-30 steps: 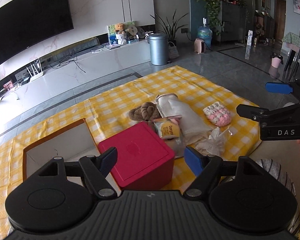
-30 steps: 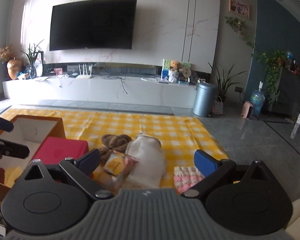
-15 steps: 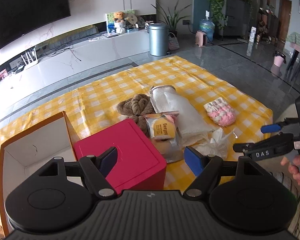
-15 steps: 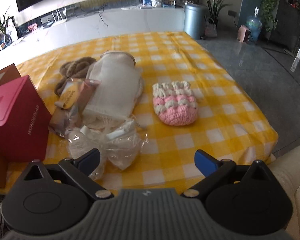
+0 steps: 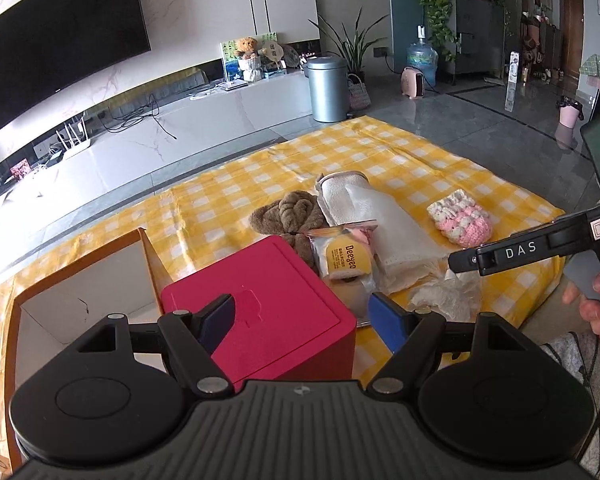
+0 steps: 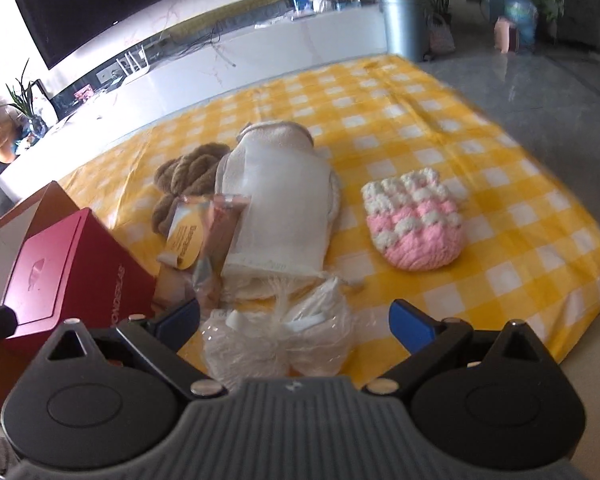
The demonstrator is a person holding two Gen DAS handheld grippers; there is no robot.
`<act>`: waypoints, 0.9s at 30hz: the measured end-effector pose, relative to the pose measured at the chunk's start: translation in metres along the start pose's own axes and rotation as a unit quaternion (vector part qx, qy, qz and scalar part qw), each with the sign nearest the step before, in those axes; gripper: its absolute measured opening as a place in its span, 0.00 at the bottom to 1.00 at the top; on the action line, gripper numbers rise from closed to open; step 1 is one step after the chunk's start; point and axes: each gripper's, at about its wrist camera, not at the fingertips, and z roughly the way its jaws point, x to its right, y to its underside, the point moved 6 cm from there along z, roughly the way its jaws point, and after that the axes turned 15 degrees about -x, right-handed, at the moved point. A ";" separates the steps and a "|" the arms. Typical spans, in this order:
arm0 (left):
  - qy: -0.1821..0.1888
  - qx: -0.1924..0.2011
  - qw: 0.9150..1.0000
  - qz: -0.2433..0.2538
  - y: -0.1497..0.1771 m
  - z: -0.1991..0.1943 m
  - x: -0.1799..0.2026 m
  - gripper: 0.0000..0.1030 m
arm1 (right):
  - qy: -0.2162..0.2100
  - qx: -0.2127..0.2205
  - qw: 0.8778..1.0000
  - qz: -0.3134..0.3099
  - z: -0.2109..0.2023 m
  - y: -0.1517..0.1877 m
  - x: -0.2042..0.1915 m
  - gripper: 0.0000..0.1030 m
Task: Organize soft objects
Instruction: 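Grasp the plastic-wrapped flower with the right tool and lift it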
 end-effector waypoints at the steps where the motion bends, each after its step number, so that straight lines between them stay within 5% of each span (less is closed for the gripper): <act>1: 0.004 0.000 1.000 -0.003 0.002 -0.002 -0.003 0.87 | 0.022 0.020 0.999 -0.035 -0.006 -0.001 -0.005 0.96; 4: 0.013 0.002 1.000 -0.014 0.005 -0.008 -0.012 0.87 | 0.052 0.042 0.984 -0.163 -0.015 0.001 -0.022 0.96; 7: 0.018 0.002 0.999 -0.028 0.008 -0.009 -0.022 0.87 | 0.069 0.047 0.942 -0.325 -0.014 0.007 -0.035 0.96; 9: 0.025 0.003 0.999 -0.038 0.010 -0.010 -0.026 0.87 | 0.094 0.022 0.920 -0.381 -0.005 0.007 -0.034 0.96; 12: 0.031 0.002 0.999 -0.036 0.015 -0.009 -0.029 0.87 | 0.156 -0.012 0.869 -0.470 0.012 0.006 -0.032 0.94; 16: 0.012 -0.005 1.000 -0.027 0.019 -0.003 -0.031 0.87 | 0.155 -0.061 0.785 -0.597 0.026 0.023 -0.038 0.94; 22: 0.011 -0.011 0.999 -0.038 0.020 0.004 -0.038 0.87 | 0.105 -0.083 0.697 -0.705 0.041 0.050 -0.065 0.81; 27: 0.009 -0.019 0.999 -0.038 0.024 0.009 -0.042 0.87 | 0.115 -0.096 0.648 -0.747 0.061 0.062 -0.076 0.79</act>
